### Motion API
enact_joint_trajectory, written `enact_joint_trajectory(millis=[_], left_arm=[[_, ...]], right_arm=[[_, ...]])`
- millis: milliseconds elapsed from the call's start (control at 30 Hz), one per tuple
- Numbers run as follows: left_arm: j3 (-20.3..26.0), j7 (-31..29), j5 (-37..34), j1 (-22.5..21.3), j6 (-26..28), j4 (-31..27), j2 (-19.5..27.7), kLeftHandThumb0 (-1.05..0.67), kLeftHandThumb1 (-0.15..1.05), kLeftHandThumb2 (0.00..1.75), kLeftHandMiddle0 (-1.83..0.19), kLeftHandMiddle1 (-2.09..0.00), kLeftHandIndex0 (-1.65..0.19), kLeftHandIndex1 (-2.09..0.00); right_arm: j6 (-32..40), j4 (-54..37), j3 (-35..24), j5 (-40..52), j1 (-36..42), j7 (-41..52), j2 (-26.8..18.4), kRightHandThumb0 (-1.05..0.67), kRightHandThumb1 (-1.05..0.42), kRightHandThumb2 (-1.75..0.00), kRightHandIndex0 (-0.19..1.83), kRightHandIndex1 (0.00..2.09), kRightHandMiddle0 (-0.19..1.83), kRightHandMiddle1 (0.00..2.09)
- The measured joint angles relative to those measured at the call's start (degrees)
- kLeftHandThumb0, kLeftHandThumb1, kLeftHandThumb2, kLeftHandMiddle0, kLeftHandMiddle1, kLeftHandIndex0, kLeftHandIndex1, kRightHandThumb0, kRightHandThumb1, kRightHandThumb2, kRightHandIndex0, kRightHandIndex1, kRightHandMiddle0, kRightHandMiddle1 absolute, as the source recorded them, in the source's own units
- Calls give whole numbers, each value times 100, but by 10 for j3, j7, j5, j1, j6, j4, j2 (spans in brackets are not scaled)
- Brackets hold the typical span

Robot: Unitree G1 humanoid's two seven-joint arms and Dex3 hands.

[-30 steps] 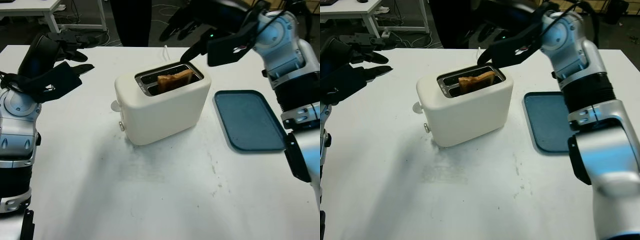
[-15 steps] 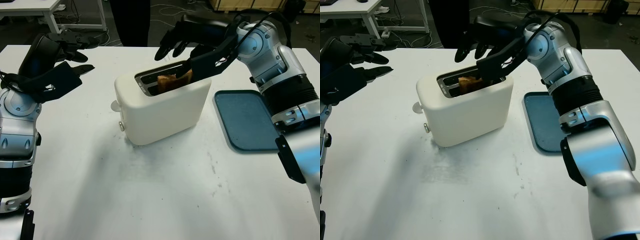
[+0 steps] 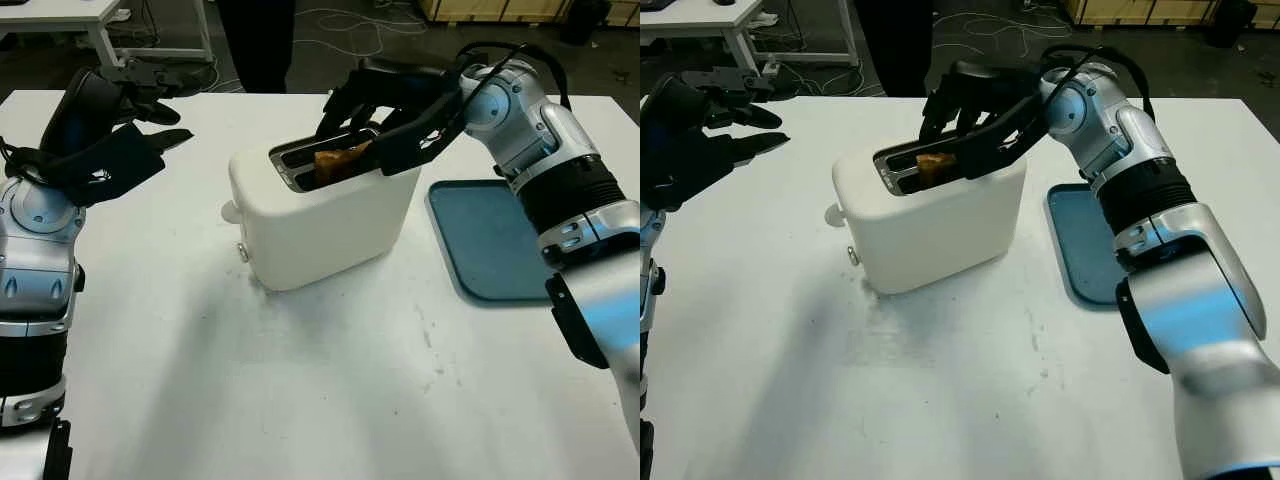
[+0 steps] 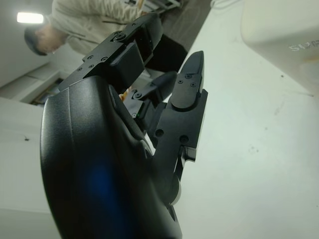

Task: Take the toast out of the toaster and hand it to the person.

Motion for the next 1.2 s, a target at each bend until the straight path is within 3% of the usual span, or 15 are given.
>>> enact_joint_trajectory(millis=[167, 367, 500, 567, 633, 700, 933, 1200], left_arm=[[0, 0, -1, 0, 2, 0, 0, -16, 92, 1, -57, -69, -81, -1], [0, 0, -1, 0, 2, -4, 0, -18, 92, 1, -57, -70, -80, -1], [0, 0, -2, 0, 2, -4, 0, -18, 92, 2, -56, -70, -80, 0], [0, 0, -2, 0, 3, -5, 0, -19, 92, 2, -56, -70, -80, 0], [0, 0, -2, 0, 3, -6, 0, -19, 92, 2, -56, -70, -80, 0], [1, 0, -3, 0, 4, -6, 0, -17, 92, 2, -55, -70, -80, 0], [2, 0, -3, 0, 7, -6, 0, -18, 92, 2, -56, -70, -80, -1], [2, 0, -3, 0, 6, -6, 0, -17, 92, 2, -56, -70, -80, 0]], right_arm=[[0, 1, 8, -4, 0, 0, -1, -44, -70, -1, 88, 31, 89, 1], [0, -1, 9, -4, 0, 3, -2, -44, -71, 0, 98, 38, 106, 9], [1, -9, 17, -5, 0, 19, -6, -46, -72, 0, 89, 73, 111, 6], [5, -16, 22, -8, -1, 33, -9, -46, -73, -1, 87, 77, 111, 5], [20, -18, 30, -11, 1, 47, -9, -42, -73, 0, 84, 98, 116, 7], [26, -23, 34, -13, 1, 52, -9, -41, -73, 0, 79, 107, 122, 9], [28, -25, 43, -20, 1, 54, -10, -36, -76, -1, 79, 94, 123, 10], [11, -25, 56, -21, -2, 67, -19, -41, -85, -2, 88, 112, 119, 11]])
